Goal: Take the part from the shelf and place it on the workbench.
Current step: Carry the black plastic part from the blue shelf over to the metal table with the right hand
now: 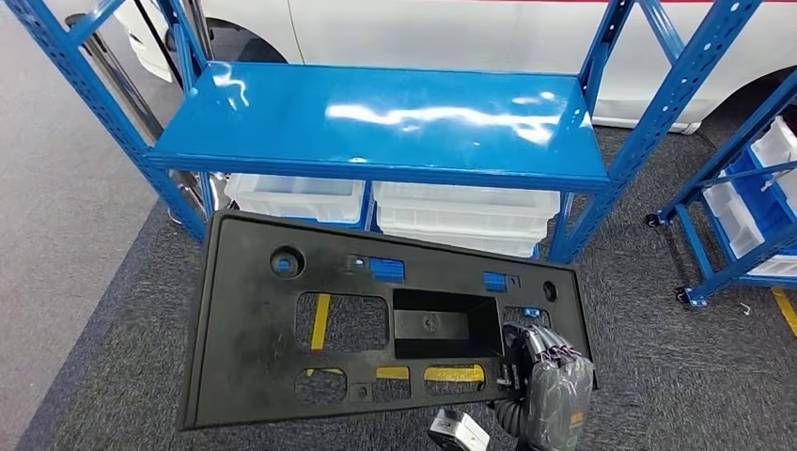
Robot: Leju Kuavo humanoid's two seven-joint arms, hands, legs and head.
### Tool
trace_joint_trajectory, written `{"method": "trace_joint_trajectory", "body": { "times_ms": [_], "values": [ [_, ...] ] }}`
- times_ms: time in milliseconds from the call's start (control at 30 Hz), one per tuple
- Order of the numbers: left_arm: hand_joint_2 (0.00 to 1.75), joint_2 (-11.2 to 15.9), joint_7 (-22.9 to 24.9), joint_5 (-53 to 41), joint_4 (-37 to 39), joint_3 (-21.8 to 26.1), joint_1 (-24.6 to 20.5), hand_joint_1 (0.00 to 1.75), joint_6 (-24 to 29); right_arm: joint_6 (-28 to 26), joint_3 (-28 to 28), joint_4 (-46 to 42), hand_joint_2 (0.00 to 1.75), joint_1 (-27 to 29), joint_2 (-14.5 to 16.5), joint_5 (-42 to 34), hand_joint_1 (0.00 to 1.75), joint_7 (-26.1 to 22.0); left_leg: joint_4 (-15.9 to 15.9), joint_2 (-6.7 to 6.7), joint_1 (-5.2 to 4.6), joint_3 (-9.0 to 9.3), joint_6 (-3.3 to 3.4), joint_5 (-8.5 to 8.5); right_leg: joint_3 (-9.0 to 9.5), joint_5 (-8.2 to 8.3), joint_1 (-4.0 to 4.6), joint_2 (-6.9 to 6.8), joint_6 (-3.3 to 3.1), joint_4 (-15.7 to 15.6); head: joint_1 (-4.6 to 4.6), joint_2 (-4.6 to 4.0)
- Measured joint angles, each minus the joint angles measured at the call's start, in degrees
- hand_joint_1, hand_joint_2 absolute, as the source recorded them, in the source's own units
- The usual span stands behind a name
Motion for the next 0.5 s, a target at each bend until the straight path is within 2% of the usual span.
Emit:
{"method": "trace_joint_trajectory", "body": {
  "times_ms": [67, 100, 167, 233, 267, 300, 333, 367, 433, 467, 500],
  "values": [
    [1.75, 0.0, 0.0, 0.0, 0.0, 0.1, 0.1, 0.0, 0.0, 0.0, -0.1, 0.2, 1.75, 0.1, 0.0, -0.2, 1.75, 0.3, -0.5, 0.65, 0.07, -0.42, 0.44, 0.72, -0.24, 0.43, 0.06, 0.36, 0.72, 0.0, 0.01, 0.0],
    [1.75, 0.0, 0.0, 0.0, 0.0, 0.1, 0.1, 0.0, 0.0, 0.0, -0.1, 0.2, 1.75, 0.1, 0.0, -0.2, 1.75, 0.3, -0.7, 1.06, 0.24, -0.6, 0.85, 1.15, -0.64, -0.12, 0.07, 0.42, 0.99, 0.6, 0.07, 0.0],
    [1.75, -0.1, -0.1, 0.0, 0.0, 0.1, 0.0, 0.0, 0.0, 0.0, -0.1, 0.3, 1.75, 0.1, -0.1, -0.2, 1.75, 0.4, -1.1, 2.02, 0.49, -1.16, 1.58, 1.95, -2.7, -3.5, -0.08, 0.35, 1.39, 5.2, 0.18, 0.0],
    [1.75, -0.1, -0.1, 0.0, 0.0, 0.2, 0.0, 0.0, 0.0, 0.0, -0.1, 0.5, 1.75, 0.1, -0.1, -0.2, 1.75, 0.4, -1.0, 2.91, 0.44, -1.98, 1.88, 2.39, -5.54, -7.41, -0.27, 0.25, 1.81, 12.2, 0.23, 0.0],
    [1.75, -0.1, -0.1, 0.0, 0.0, 0.2, 0.1, 0.0, 0.0, 0.0, -0.2, 0.6, 1.75, 0.2, -0.2, -0.3, 1.75, 0.4, -0.8, 3.43, 0.42, -2.37, 1.88, 2.53, -6.33, -8.31, -0.37, 0.19, 2.0, 14.7, 0.23, 0.0],
    [1.75, -0.1, -0.2, 0.0, 0.0, 0.2, 0.1, 0.0, 0.0, 0.0, -0.2, 0.8, 1.75, 0.2, -0.2, -0.4, 1.75, 0.4, -0.6, 3.95, 0.41, -2.71, 1.85, 2.61, -6.16, -8.17, -0.46, 0.06, 2.15, 15.4, 0.23, 0.0],
    [1.75, -0.1, -0.3, 0.0, 0.0, 0.2, 0.1, 0.0, 0.0, 0.0, -0.2, 0.8, 1.75, 0.3, -0.2, -0.6, 1.75, 0.4, -0.4, 4.48, 0.42, -3.01, 1.78, 2.64, -4.97, -7.15, -0.58, -0.18, 2.25, 14.0, 0.24, 0.0],
    [1.75, -0.1, -0.4, 0.1, 0.0, 0.2, 0.1, 0.0, 0.0, 0.0, -0.2, 0.9, 1.75, 0.3, -0.2, -0.7, 1.75, 0.4, -0.1, 4.95, 0.43, -3.17, 1.68, 2.61, -2.64, -5.39, -0.68, -0.77, 2.25, 10.4, 0.24, 0.0],
    [1.75, -0.2, -0.4, 0.1, 0.0, 0.2, 0.1, 0.0, 0.1, 0.0, -0.3, 0.9, 1.75, 0.3, -0.2, -1.0, 1.75, 0.3, 0.4, 5.78, 0.29, -3.34, 1.21, 2.42, 1.71, -3.31, -0.5, -2.76, 1.93, 2.9, 0.24, 0.0],
    [1.75, -0.1, -0.4, 0.1, 0.0, 0.2, 0.1, 0.0, 0.1, 0.0, -0.3, 0.9, 1.75, 0.4, -0.2, -1.0, 1.75, 0.1, 0.7, 6.12, 0.16, -3.41, 0.87, 2.36, 2.79, -2.97, -0.31, -3.41, 1.62, 0.7, 0.21, 0.0],
    [1.75, -0.1, -0.4, 0.1, 0.0, 0.2, 0.0, 0.0, 0.1, 0.0, -0.3, 1.0, 1.75, 0.4, -0.2, -1.1, 1.75, 0.0, 0.8, 6.47, 0.06, -3.46, 0.51, 2.37, 2.94, -3.13, -0.07, -3.56, 1.26, 0.0, 0.2, 0.0]
  ]
}}
